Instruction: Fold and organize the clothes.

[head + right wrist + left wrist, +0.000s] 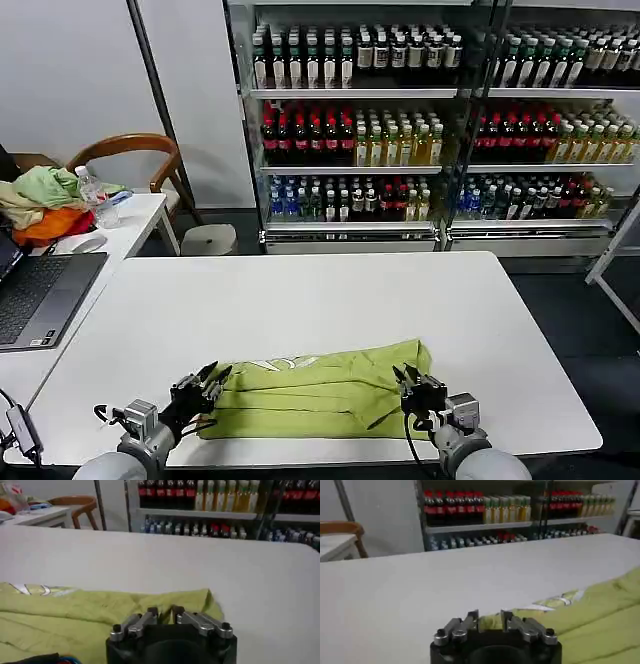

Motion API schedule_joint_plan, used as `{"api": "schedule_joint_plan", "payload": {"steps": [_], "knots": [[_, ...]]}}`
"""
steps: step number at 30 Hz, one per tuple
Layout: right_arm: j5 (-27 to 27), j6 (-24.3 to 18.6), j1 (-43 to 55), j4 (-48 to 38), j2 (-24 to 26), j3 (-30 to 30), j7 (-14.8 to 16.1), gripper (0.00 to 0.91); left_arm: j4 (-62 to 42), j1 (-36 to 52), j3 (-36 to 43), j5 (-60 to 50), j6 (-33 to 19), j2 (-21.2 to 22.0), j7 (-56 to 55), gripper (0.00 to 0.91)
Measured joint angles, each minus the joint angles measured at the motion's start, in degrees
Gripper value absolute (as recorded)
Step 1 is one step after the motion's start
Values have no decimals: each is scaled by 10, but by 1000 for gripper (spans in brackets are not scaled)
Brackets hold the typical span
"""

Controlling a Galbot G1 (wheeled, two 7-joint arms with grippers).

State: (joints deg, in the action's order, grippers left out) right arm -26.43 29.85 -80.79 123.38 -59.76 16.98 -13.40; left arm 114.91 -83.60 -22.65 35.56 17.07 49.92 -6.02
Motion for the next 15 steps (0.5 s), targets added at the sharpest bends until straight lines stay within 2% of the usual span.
{"api": "schedule_joint_plan", "payload": {"steps": [15], "knots": [[57,-20,-72,44,-16,71,17,907,45,-14,32,63,35,35,-199,907]]}}
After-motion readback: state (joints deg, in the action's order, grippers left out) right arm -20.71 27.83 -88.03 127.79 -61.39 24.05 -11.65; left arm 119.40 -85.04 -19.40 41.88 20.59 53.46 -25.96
